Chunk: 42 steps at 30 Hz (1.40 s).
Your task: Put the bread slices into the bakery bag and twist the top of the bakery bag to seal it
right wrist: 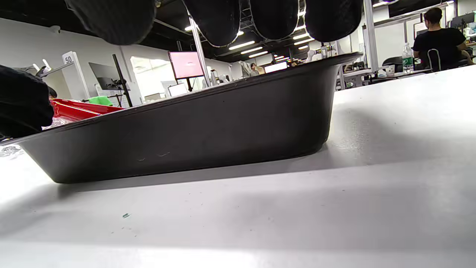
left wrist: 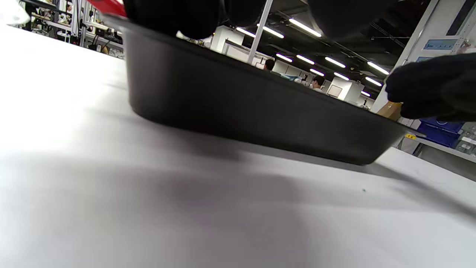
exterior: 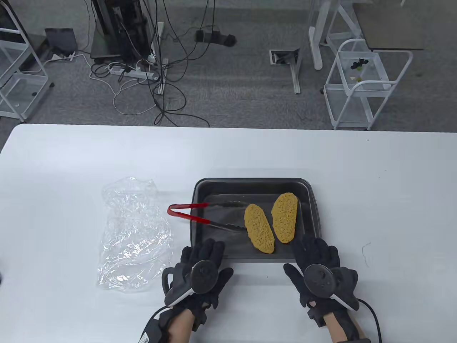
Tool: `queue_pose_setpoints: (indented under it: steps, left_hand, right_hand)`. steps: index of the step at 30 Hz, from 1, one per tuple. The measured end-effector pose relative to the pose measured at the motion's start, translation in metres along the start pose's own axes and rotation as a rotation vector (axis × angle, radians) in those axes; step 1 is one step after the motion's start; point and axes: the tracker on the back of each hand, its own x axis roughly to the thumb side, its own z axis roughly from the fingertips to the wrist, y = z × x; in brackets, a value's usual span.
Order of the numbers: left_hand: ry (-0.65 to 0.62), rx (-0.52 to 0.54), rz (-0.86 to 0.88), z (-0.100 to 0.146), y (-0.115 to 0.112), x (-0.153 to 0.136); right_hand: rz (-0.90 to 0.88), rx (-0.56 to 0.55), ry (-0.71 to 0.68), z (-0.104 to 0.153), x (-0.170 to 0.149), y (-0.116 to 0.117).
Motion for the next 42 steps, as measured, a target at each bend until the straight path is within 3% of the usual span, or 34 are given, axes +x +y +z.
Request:
queue_pose_setpoints:
  steps: [21,25,29,31,33,38,42]
  left_hand:
    - [0.004,0.013,-0.002,0.002,0.004,0.001]
    - [0.018,0.077,-0.009,0.01,0.016,0.005]
    - [0.119,0.272,-0.013,0.03,0.048,-0.001]
    - [0.176,0.368,0.031,0.037,0.062,-0.013]
    - [0.264,0.394,0.063,0.036,0.075,-0.032]
    - [0.554,0.257,-0.06,0.03,0.112,-0.115]
    - [0.72,0.115,0.0,0.029,0.13,-0.172]
  right_hand:
    - [-0.016,0.008,0.016,0.0,-0.003,-0.003]
    - [-0.026,0.0,0.007,0.002,-0.001,-0.005]
    - [-0.039,-0.002,0.011,0.002,-0.004,-0.007]
    - [-0.055,-0.005,0.014,0.003,-0.006,-0.009]
    - [-0.071,-0.009,0.018,0.004,-0.008,-0.011]
    - [-0.096,-0.013,0.02,0.005,-0.01,-0.016]
    - [-0.099,-0.021,0.013,0.005,-0.008,-0.018]
